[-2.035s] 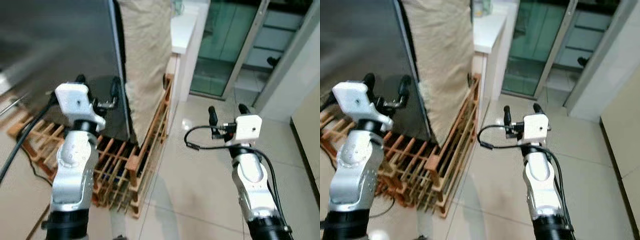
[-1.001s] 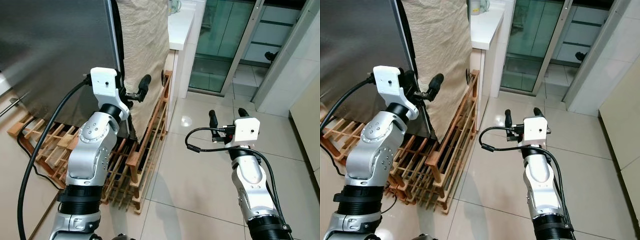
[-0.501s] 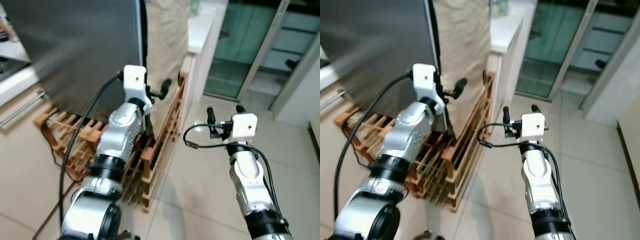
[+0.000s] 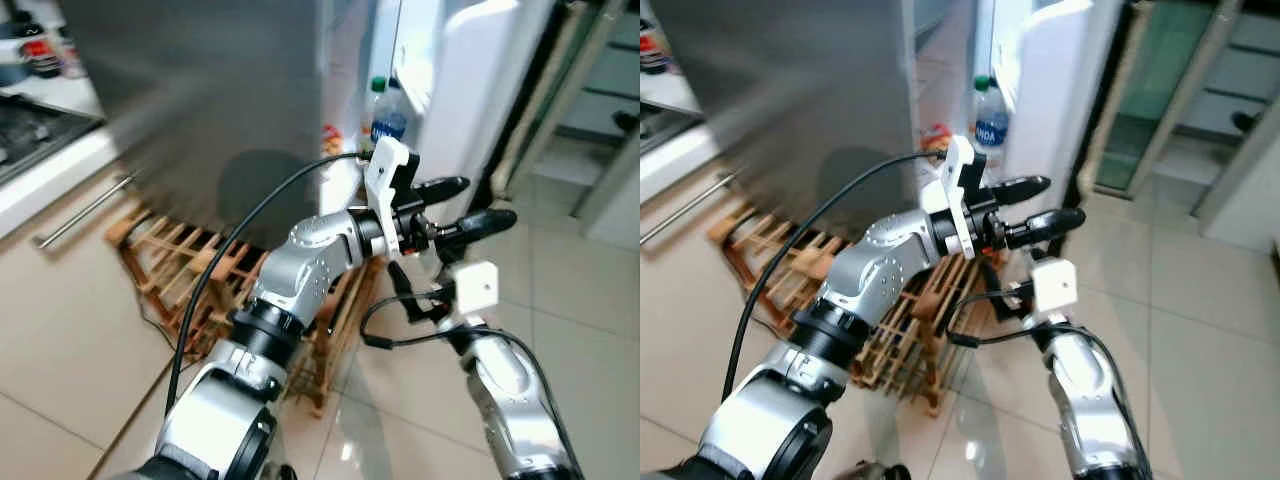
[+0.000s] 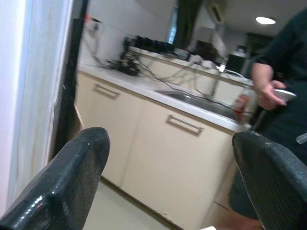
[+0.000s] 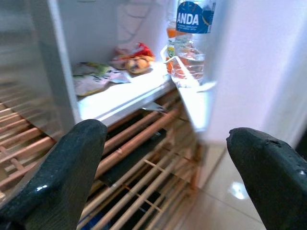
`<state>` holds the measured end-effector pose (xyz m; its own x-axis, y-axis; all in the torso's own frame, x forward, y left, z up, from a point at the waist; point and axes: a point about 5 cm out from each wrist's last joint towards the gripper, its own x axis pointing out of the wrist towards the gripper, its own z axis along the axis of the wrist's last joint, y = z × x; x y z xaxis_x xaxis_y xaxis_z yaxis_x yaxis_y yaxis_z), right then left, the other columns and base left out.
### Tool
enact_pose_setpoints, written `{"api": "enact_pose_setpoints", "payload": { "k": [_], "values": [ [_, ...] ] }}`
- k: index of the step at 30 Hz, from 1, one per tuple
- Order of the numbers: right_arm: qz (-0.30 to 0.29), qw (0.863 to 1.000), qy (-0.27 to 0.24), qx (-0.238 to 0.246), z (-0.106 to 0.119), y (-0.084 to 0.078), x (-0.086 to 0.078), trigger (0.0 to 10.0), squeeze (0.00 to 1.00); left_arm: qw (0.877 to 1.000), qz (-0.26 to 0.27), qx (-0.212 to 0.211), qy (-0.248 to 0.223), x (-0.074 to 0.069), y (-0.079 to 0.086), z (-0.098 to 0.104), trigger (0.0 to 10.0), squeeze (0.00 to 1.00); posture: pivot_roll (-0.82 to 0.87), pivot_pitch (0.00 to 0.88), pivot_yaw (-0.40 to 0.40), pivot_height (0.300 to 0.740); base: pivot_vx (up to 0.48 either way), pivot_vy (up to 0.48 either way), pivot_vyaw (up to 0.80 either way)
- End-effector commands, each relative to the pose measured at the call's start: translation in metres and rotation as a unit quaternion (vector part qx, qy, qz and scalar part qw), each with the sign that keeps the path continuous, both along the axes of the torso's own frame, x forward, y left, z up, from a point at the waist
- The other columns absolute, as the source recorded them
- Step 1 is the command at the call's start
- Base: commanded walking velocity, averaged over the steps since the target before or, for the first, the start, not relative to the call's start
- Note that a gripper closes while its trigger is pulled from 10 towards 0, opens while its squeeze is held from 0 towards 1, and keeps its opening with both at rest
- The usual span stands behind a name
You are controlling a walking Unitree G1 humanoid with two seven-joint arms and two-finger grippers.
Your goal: Restocking fridge
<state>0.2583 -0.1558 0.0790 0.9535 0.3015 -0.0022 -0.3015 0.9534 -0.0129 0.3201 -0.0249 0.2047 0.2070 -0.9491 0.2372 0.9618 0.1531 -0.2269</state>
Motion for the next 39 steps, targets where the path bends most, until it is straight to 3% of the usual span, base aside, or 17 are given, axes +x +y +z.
{"api": "enact_pose_setpoints", "payload": {
  "k": [1,5,6,9,10,13,17,19,20,21,24,25,26,27,30,36,39],
  "values": [
    [0.013,1.0,-0.009,0.006,0.008,0.005,0.001,10.0,0.0,0.995,-0.071,-0.074,-0.017,-0.023,-0.05,0.036,10.0,0.0,-0.25,0.0,0.092,0.74,0.0,0.0,0.0],
    [-0.026,0.999,0.008,0.038,0.007,-0.001,0.004,10.0,0.0,0.995,0.056,-0.07,-0.034,0.008,0.03,0.029,10.0,0.0,-0.21,0.0,0.069,0.74,0.0,0.0,0.0],
    [-0.026,0.999,0.008,0.038,0.007,-0.001,0.004,10.0,0.0,0.995,0.056,-0.07,-0.034,0.008,0.03,0.029,10.0,0.0,-0.21,0.0,0.069,0.74,0.0,0.0,0.0],
    [-0.045,0.997,0.024,0.057,0.004,-0.006,0.015,10.0,0.0,0.983,0.177,-0.039,-0.029,0.022,0.108,0.011,10.0,0.0,-0.16,0.0,0.042,0.74,0.0,0.0,0.0],
    [-0.045,0.997,0.024,0.057,0.004,-0.006,0.015,10.0,0.0,0.983,0.177,-0.039,-0.029,0.022,0.108,0.011,10.0,0.0,-0.16,0.0,0.042,0.74,0.0,0.0,0.0],
    [-0.043,0.997,0.029,0.053,0.005,-0.008,0.027,10.0,0.0,0.968,0.248,0.015,-0.035,0.002,0.183,-0.006,10.0,0.0,-0.09,0.0,0.004,0.74,0.0,0.0,0.0],
    [-0.04,0.997,0.035,0.053,0.004,-0.008,0.032,10.0,0.0,0.962,0.267,0.049,-0.037,-0.012,0.21,-0.014,10.0,0.0,-0.06,0.0,-0.017,0.74,0.0,0.0,0.0],
    [-0.022,0.998,0.036,0.053,0.007,0.001,0.043,10.0,0.0,0.933,0.348,0.092,-0.01,-0.036,0.248,-0.037,10.0,0.0,-0.01,0.0,-0.053,0.74,0.0,0.0,0.0],
    [-0.022,0.998,0.036,0.053,0.007,0.001,0.043,10.0,0.0,0.933,0.348,0.092,-0.01,-0.036,0.248,-0.037,10.0,0.0,-0.01,0.0,-0.053,0.74,0.0,0.0,0.0],
    [-0.006,0.998,0.032,0.056,0.01,0.009,0.046,10.0,0.0,0.922,0.377,0.09,0.009,-0.05,0.25,-0.05,10.0,0.0,0.0,0.0,-0.058,0.74,0.0,0.0,0.5],
    [0.019,0.998,0.029,0.047,0.011,0.021,0.05,10.0,0.0,0.876,0.476,0.068,0.043,-0.054,0.251,-0.063,10.0,0.0,0.01,0.0,-0.063,0.74,0.0,0.0,0.63],
    [0.019,0.998,0.029,0.047,0.011,0.021,0.05,10.0,0.0,0.876,0.476,0.068,0.043,-0.054,0.251,-0.063,10.0,0.0,0.01,0.0,-0.063,0.74,0.0,0.0,0.61],
    [0.03,0.998,0.024,0.046,0.012,0.028,0.053,10.0,0.0,0.845,0.529,0.063,0.059,-0.054,0.247,-0.068,10.0,0.0,0.01,0.0,-0.062,0.74,0.0,0.0,0.59],
    [0.03,0.998,0.024,0.046,0.012,0.028,0.053,10.0,0.0,0.845,0.529,0.063,0.059,-0.054,0.247,-0.068,10.0,0.0,0.01,0.0,-0.062,0.74,0.0,0.0,0.59],
    [0.043,0.998,0.015,0.052,0.018,0.038,0.057,10.0,0.0,0.805,0.582,0.095,0.057,-0.047,0.23,-0.071,10.0,0.0,0.0,0.0,-0.06,0.74,0.0,0.0,0.56],
    [0.043,0.997,0.015,0.065,0.02,0.042,0.062,10.0,0.0,0.784,0.606,0.138,-0.013,-0.033,0.209,-0.059,10.0,0.0,-0.01,0.0,-0.056,0.74,0.0,0.0,0.51],
    [0.041,0.996,0.006,0.076,0.026,0.042,0.069,10.0,0.0,0.759,0.633,0.147,-0.026,-0.023,0.21,-0.052,10.0,0.0,-0.02,0.0,-0.042,0.74,0.0,0.0,0.49]
  ]
}}
